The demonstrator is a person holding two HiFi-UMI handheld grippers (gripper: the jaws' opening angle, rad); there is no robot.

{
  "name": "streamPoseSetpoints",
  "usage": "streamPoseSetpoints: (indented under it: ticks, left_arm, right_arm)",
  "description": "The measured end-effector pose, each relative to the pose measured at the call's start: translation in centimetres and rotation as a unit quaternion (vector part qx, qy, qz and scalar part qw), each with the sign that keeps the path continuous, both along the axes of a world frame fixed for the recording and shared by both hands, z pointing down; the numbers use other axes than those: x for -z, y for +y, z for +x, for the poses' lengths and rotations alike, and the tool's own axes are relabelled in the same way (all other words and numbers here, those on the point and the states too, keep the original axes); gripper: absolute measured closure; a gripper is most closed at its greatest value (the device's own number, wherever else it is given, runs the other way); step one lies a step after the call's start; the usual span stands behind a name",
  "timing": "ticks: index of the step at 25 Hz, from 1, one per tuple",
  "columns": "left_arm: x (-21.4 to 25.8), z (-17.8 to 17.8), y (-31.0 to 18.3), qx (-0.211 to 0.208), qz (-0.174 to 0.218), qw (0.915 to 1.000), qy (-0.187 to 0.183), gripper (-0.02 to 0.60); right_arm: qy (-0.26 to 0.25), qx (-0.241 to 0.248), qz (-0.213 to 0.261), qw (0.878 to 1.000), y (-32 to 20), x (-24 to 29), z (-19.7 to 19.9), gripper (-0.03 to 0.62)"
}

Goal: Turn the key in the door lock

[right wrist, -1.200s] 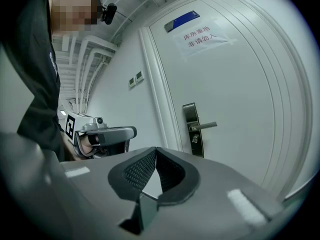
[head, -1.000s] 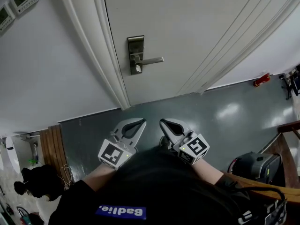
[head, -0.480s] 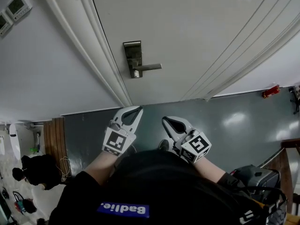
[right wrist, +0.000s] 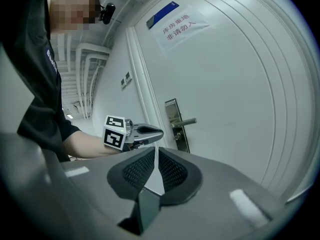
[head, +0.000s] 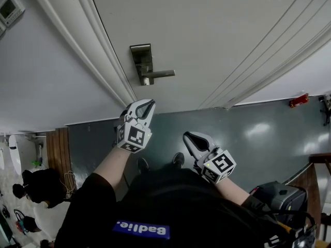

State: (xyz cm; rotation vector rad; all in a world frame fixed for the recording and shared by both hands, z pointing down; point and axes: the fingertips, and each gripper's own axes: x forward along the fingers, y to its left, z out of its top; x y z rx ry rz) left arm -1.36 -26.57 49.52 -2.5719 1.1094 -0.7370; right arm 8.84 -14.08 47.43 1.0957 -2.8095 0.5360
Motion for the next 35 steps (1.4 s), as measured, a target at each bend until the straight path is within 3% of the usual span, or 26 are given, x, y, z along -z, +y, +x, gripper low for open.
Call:
streamPoseSetpoints:
  ticks: [3,4,9,11,15,17,20,24,26,27,29,32,35]
  left_arm:
    - [-1.3,-0.1,-1.8,0.008,0.009,0.999,-0.044,0.554]
    - [-1.7,0.0,-2.3,0.009,0.009,0.9986,-0.052,0.47]
    - [-3.2,0.0,-4.4,0.016,0.03,0.9931,-0.112,0.457]
    - [-4.2,-0.4,-5.3,0.019,0.054,0.9839,-0.169,0.457]
    - [-5.9,-1.0,-7.3,0.019,0.106,0.9551,-0.276,0.457]
    - [-6.8,-1.4,-8.3,0.025,0.114,0.9451,-0.305,0.457]
    - [-7.8,-2.2,-9.7,0.039,0.115,0.9371,-0.327,0.457]
    - [-8.7,-2.5,-11.0,0.053,0.122,0.9297,-0.343,0.457]
    - [-8.6,-2.7,-11.4,0.066,0.124,0.9308,-0.338,0.468]
    - [-8.5,-2.8,-11.6,0.073,0.123,0.9335,-0.329,0.503]
    - [-8.3,-2.8,-11.8,0.089,0.115,0.943,-0.299,0.506]
    - [-8.2,-2.9,-11.8,0.124,0.084,0.9614,-0.231,0.509]
    - [-8.1,-3.1,-11.8,0.164,0.057,0.9706,-0.167,0.509]
  right_arm:
    - [0.007,0.0,-0.009,1.0,0.5,-0.7,0.5,0.574]
    - [0.008,-0.001,-0.011,1.0,0.6,-0.9,0.6,0.574]
    - [0.012,-0.004,-0.024,1.0,1.0,-1.6,1.1,0.572]
    - [0.018,-0.007,-0.029,0.999,1.1,-2.0,1.4,0.572]
    - [0.033,-0.011,-0.04,0.999,1.3,-3.1,2.0,0.572]
    - [0.04,-0.012,-0.046,0.998,1.6,-3.6,2.3,0.572]
    - [0.05,-0.011,-0.053,0.997,1.9,-4.0,2.7,0.572]
    - [0.062,-0.012,-0.062,0.996,2.2,-4.7,3.2,0.572]
    - [0.067,-0.011,-0.063,0.996,2.2,-4.8,3.5,0.572]
    - [0.068,-0.011,-0.062,0.996,2.2,-4.9,3.7,0.573]
    - [0.07,-0.01,-0.062,0.996,2.1,-4.9,4.0,0.574]
    - [0.076,-0.008,-0.061,0.995,2.0,-5.1,4.5,0.574]
    - [0.08,-0.008,-0.061,0.995,1.8,-5.1,4.9,0.574]
